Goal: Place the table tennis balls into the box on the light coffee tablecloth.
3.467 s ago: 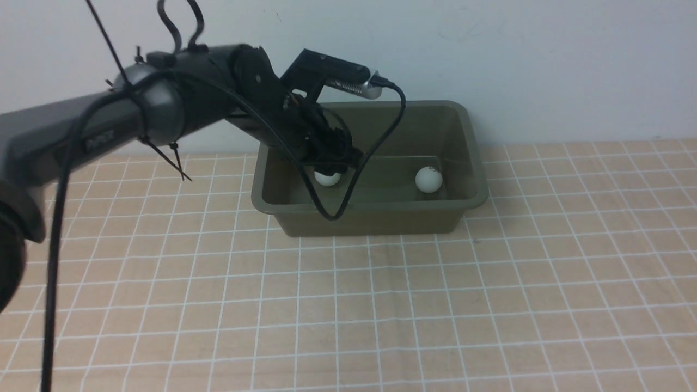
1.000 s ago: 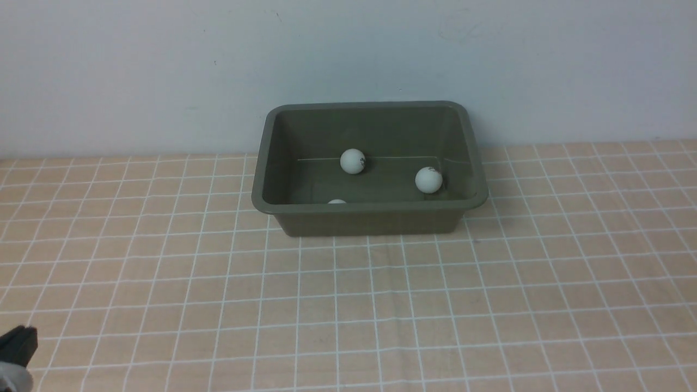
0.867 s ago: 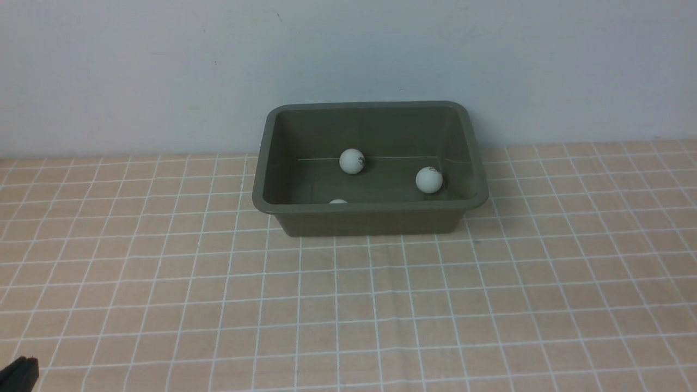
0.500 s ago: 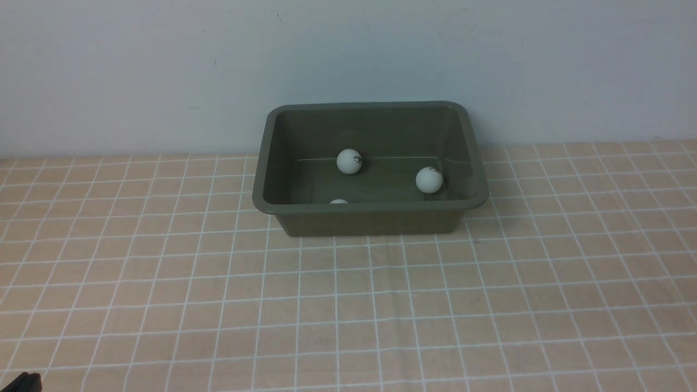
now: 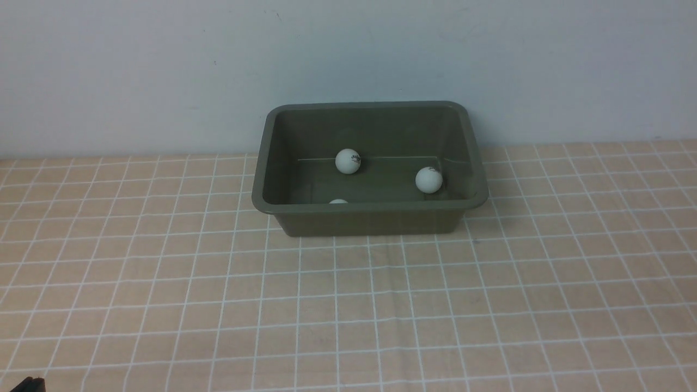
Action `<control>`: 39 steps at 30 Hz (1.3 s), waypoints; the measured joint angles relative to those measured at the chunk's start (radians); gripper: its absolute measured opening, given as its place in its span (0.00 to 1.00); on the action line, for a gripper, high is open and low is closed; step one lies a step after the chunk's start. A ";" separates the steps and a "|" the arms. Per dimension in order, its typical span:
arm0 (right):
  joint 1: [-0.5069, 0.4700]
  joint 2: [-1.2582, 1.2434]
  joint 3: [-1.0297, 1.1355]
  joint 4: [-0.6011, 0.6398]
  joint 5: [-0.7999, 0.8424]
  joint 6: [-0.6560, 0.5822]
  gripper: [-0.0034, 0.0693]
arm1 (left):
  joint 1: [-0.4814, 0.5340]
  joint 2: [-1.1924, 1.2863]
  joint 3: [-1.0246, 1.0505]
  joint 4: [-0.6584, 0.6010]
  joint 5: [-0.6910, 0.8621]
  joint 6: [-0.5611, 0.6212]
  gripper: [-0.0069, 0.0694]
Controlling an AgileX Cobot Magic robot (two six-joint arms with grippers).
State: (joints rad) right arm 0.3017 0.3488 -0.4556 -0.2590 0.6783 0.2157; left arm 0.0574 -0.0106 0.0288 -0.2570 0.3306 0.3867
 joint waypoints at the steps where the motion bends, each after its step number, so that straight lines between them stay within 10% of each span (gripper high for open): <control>1: 0.000 0.000 0.000 0.000 0.000 0.000 0.03 | 0.000 0.000 0.000 0.000 0.000 0.000 0.00; 13: -0.022 0.000 0.000 -0.001 0.000 -0.001 0.03 | 0.000 -0.001 0.000 0.000 0.000 0.000 0.00; 26: -0.415 -0.273 0.260 0.020 -0.143 -0.001 0.03 | 0.000 -0.001 0.001 0.000 0.000 0.000 0.00; 39: -0.435 -0.359 0.428 0.162 -0.266 -0.001 0.03 | 0.000 -0.001 0.001 0.000 0.000 0.000 0.00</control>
State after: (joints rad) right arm -0.1335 -0.0100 -0.0279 -0.0973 0.4125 0.2146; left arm 0.0574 -0.0118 0.0299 -0.2570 0.3306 0.3867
